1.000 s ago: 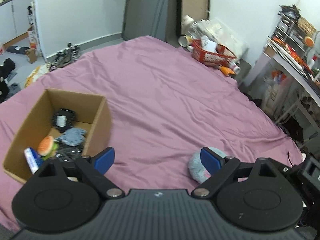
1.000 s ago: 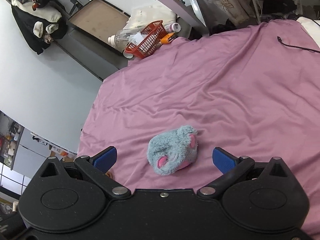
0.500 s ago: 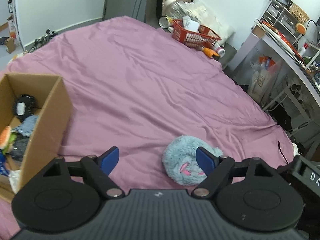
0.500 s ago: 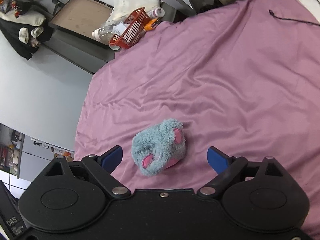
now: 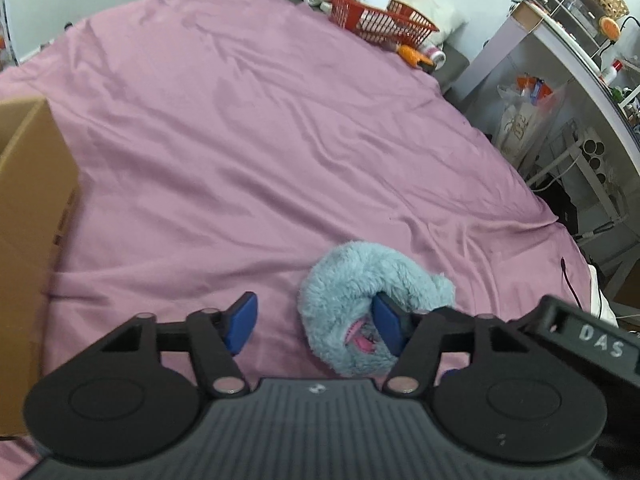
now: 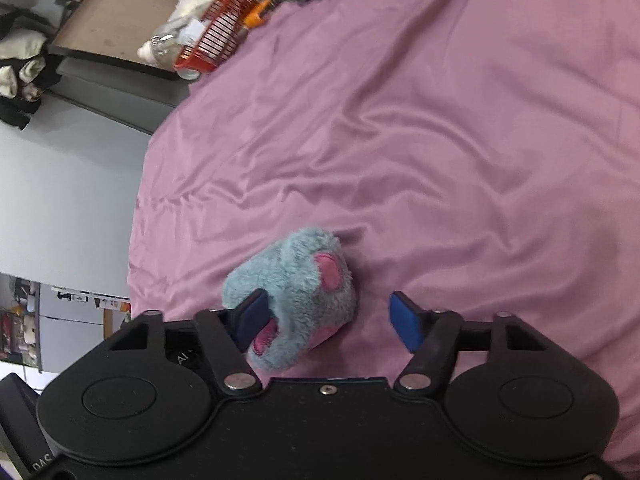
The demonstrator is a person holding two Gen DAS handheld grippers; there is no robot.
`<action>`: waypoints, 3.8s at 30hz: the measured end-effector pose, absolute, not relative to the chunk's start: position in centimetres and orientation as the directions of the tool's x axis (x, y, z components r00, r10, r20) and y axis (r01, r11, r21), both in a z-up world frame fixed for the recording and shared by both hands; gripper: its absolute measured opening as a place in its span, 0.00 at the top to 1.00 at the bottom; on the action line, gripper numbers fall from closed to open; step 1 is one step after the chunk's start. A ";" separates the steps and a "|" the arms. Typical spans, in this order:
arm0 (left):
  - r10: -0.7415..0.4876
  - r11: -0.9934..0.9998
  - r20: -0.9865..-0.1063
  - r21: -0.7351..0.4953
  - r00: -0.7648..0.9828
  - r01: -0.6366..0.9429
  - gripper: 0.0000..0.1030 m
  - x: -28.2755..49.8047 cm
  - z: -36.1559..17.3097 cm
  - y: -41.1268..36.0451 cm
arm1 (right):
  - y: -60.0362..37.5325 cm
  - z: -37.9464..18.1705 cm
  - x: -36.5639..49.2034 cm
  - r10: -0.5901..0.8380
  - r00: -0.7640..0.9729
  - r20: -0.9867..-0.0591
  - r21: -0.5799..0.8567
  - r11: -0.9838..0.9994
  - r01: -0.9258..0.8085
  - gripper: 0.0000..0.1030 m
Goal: Organize soft objects
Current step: 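Close the left tool on the grey mouse plush while the right tool grasps it too, then carry the grey mouse plush over the box and open both tools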
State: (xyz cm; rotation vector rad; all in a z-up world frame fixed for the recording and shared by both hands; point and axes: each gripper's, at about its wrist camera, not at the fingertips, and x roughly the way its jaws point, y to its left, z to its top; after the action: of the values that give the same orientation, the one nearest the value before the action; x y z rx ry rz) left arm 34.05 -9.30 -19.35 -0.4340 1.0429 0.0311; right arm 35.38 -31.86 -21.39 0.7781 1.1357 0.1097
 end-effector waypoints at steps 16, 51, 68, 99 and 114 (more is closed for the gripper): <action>-0.263 0.887 -0.812 -0.417 0.520 -0.201 0.73 34.4 -19.8 -9.0 | -31.6 -22.5 36.1 0.507 0.445 -0.738 0.658 0.686 0.310 0.60; -0.129 0.901 -0.744 -0.364 0.656 -0.236 0.78 27.1 -9.5 1.2 | -19.5 -14.4 31.1 0.648 0.537 -0.540 0.693 0.705 -0.153 0.77; -0.122 0.860 -0.707 -0.425 0.697 -0.281 0.78 23.4 -7.7 8.2 | -12.8 -12.1 28.3 0.679 0.544 -0.493 0.632 0.709 -0.312 0.77; -0.244 0.731 -0.712 -0.581 0.658 -0.357 0.81 25.6 -16.3 18.4 | -5.2 -15.5 29.4 0.598 0.530 -0.602 0.457 0.801 -0.385 0.73; -0.257 0.765 -0.750 -0.543 0.610 -0.345 0.49 27.7 -16.7 18.3 | -4.8 -14.9 29.8 0.570 0.542 -0.617 0.459 0.821 -0.340 0.74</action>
State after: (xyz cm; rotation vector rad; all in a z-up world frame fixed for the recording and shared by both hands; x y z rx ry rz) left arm 27.74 18.28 -16.67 -0.7249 0.9359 0.0563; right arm 29.85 -4.76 -14.94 0.3010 0.8375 0.5503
